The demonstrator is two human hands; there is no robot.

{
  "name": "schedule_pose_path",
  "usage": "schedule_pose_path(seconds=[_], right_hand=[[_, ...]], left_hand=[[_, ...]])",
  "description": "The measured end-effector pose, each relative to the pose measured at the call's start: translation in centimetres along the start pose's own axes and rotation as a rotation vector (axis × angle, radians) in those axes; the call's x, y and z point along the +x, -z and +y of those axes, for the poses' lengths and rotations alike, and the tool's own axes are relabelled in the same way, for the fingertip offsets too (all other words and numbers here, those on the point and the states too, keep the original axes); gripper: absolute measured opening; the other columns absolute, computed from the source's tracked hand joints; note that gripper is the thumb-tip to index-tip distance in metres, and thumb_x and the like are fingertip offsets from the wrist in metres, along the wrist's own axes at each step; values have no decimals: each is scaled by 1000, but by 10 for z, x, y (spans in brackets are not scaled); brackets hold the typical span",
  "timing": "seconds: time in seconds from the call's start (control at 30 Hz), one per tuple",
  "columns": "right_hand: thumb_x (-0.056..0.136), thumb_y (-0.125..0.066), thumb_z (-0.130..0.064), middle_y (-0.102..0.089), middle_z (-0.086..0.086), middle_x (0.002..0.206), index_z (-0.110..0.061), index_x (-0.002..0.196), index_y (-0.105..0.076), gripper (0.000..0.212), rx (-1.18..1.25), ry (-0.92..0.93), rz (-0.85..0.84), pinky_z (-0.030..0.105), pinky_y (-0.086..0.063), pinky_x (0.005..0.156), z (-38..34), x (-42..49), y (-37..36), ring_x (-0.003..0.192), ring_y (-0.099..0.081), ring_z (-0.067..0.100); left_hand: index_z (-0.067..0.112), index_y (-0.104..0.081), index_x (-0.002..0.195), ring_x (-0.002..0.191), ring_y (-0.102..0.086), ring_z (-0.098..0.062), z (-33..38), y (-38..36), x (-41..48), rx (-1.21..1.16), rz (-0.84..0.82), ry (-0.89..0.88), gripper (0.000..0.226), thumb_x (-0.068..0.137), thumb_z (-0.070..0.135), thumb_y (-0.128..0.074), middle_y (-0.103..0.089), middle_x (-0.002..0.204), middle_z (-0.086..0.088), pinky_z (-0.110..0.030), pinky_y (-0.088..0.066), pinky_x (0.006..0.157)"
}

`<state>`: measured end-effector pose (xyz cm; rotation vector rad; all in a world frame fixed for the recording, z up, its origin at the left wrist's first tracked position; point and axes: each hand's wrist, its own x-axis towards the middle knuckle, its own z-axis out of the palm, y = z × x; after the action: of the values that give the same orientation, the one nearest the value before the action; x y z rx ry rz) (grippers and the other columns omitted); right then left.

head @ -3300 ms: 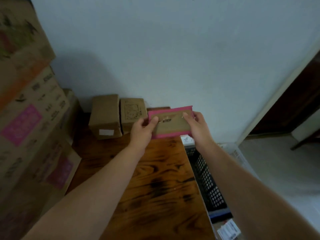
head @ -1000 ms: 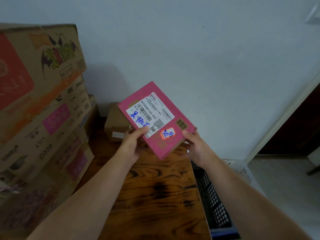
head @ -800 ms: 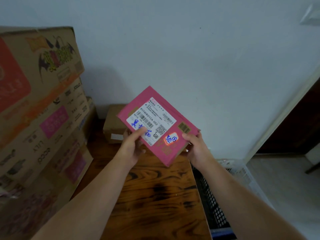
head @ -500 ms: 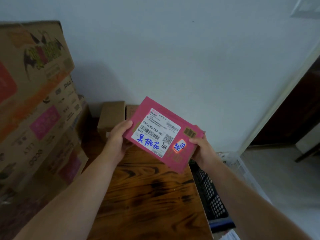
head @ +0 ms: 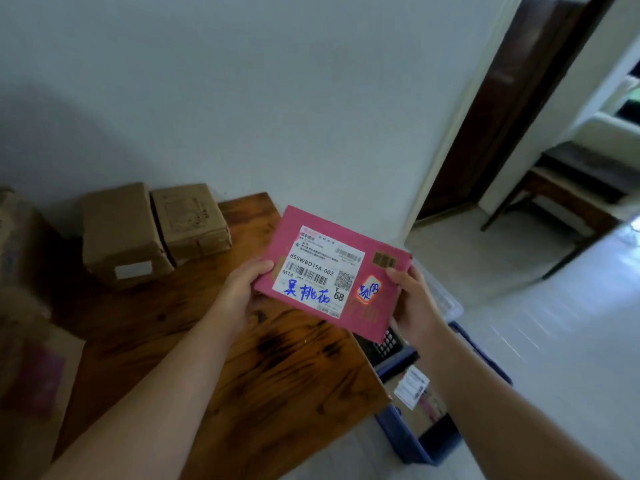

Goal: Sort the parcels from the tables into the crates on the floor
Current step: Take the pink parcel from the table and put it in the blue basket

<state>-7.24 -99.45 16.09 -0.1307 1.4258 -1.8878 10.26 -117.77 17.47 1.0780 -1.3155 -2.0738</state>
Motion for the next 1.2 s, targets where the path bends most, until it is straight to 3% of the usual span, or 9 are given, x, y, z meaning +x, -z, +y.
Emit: schedule_pose_path(seconds=[0.07,0.17,0.23,0.3,0.4,0.6,0.83,1.0,1.2], right_hand=[[35,-93,-39,-67,15,114,-16,134,-45,112,4,8,80,54,-51,91,-3,-11,21,100,-66,33],[72,-74,-22,-66,13,111,-14,135,-43,71,20,25,146,56,-49,93,-9,-25,56,100,-65,34],[72,-73,-22,-62,19,118,-14,134,-44,69,26,26,162,62,-45,95,-13,-31,79,105,-62,38],[68,-77,-27,-60,21,118,-15,126,-49,66,34,38,185,64,-44,95,-17,-38,101,102,-62,38],[90,-61,-18,-66,12,103,-23,114,-54,26,101,4,247,54,-55,81,-22,-48,138,86,-69,29],[93,-54,-21,-71,6,86,-19,126,-49,33,148,-29,313,40,-59,63,-41,-67,238,71,-71,23],[101,-42,-25,-67,8,89,-15,137,-42,38,112,-136,425,28,-54,49,-32,-58,333,67,-69,18],[102,-39,-23,-67,8,93,-16,137,-43,36,146,-241,565,33,-53,58,3,-34,360,79,-65,22],[102,-38,-16,-67,6,94,-17,123,-51,25,73,-428,705,39,-50,71,48,28,398,84,-65,21]], left_hand=[[10,-62,95,63,-65,-18,-8,-23,-2,-1,-31,6,12,91,13,-52,-70,70,-4,-24,-53,52],[10,-65,101,78,-66,-24,-18,-58,-6,54,-98,8,17,90,20,-56,-71,84,-8,-37,-56,76],[13,-65,95,72,-67,-19,-23,-80,-10,97,-147,10,14,91,22,-56,-72,79,-4,-32,-54,71],[10,-65,101,81,-66,-23,-30,-105,-12,97,-193,27,18,91,21,-57,-72,84,-7,-39,-52,84],[13,-64,100,88,-65,-25,-44,-144,-17,125,-235,34,15,92,22,-56,-71,88,-7,-38,-49,90],[20,-64,94,82,-63,-14,-99,-246,-32,212,-240,121,15,95,28,-52,-71,82,2,-30,-45,77],[17,-58,121,78,-62,-12,-175,-323,-14,411,-298,101,26,97,14,-49,-68,92,-4,-18,-48,67],[6,-50,135,97,-61,-22,-230,-337,23,521,-345,191,37,98,5,-45,-62,120,-17,-31,-47,86],[6,-51,134,105,-61,-28,-306,-352,98,649,-387,300,36,98,4,-45,-62,121,-18,-39,-48,95]])
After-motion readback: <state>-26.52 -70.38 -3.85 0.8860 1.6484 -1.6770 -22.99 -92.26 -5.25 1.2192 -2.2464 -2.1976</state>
